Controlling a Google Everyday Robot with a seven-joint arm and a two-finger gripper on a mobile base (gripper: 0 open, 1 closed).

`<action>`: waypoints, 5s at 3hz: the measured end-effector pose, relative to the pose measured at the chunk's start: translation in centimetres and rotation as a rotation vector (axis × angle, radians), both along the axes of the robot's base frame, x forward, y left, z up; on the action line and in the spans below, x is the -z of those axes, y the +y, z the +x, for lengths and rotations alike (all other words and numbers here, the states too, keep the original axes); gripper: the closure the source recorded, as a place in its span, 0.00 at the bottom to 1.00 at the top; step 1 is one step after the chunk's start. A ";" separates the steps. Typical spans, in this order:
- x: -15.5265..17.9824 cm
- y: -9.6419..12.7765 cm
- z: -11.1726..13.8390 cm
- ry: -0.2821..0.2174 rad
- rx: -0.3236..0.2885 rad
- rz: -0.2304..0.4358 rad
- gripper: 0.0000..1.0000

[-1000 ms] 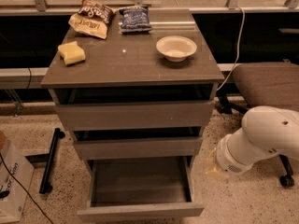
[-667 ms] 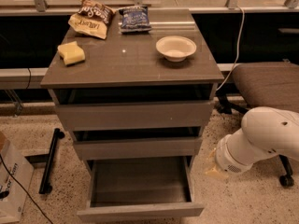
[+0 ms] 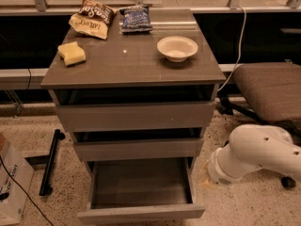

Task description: Close bottom drawer

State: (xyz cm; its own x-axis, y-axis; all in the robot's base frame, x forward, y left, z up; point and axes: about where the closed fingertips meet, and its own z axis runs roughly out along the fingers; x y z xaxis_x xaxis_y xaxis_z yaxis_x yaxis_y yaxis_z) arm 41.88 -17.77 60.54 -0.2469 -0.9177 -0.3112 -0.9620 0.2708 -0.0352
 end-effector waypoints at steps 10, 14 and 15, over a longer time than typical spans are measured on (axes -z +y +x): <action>42.5 0.4 0.7 0.428 0.315 0.241 1.00; 43.6 5.7 5.6 0.335 0.193 0.364 1.00; 43.7 5.8 8.1 0.250 0.207 0.362 1.00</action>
Offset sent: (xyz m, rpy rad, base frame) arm 0.0110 -0.0040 -0.1662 0.1012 0.1145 -0.0461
